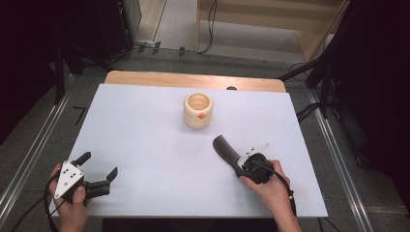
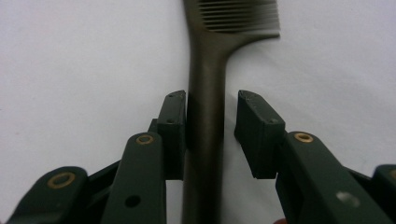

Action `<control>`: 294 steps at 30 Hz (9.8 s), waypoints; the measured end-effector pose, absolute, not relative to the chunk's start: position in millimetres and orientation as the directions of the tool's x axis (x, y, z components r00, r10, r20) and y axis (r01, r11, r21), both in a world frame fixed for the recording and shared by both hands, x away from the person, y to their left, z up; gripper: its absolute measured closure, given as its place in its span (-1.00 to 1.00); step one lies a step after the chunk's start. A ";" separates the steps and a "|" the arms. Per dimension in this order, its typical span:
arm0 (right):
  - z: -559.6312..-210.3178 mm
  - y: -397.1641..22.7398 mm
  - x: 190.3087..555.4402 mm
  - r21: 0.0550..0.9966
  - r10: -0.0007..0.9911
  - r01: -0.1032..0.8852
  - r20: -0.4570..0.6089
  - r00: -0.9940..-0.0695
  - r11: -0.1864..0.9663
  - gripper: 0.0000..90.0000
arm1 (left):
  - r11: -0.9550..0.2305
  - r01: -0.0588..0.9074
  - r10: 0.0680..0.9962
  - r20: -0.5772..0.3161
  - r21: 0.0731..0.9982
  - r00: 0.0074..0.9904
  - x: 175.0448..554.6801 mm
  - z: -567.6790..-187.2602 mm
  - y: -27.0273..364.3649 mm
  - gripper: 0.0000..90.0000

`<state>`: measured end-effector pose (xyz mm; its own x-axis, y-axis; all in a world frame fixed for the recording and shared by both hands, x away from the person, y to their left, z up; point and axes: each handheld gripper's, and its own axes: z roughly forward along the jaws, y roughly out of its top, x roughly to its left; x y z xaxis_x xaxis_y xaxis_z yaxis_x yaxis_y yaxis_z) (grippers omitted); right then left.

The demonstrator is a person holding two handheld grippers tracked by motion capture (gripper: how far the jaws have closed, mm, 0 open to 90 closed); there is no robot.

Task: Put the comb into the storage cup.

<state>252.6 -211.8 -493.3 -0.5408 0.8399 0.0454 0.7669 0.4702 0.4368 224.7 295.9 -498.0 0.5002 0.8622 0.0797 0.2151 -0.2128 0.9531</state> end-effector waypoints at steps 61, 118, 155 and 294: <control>-465.8 -244.7 249.3 0.824 0.788 0.517 0.153 -0.596 0.231 0.58 | -0.183 0.126 0.831 0.085 0.975 0.550 241.9 -443.9 230.1 -1.00; -474.9 -187.5 241.2 0.909 0.690 0.334 0.075 -0.720 0.250 0.58 | -0.079 0.157 0.679 -0.062 0.984 0.731 255.4 -433.1 170.2 -1.00; -475.6 -150.5 227.2 0.921 0.619 0.269 0.038 -0.784 0.284 0.57 | 0.001 0.277 0.654 -0.210 0.961 0.727 252.0 -435.3 146.2 -0.41; -490.4 -253.7 218.4 0.953 0.747 0.272 0.084 -0.659 0.133 -1.00 | 0.092 0.387 0.533 -0.373 0.918 0.759 276.9 -411.5 168.1 0.92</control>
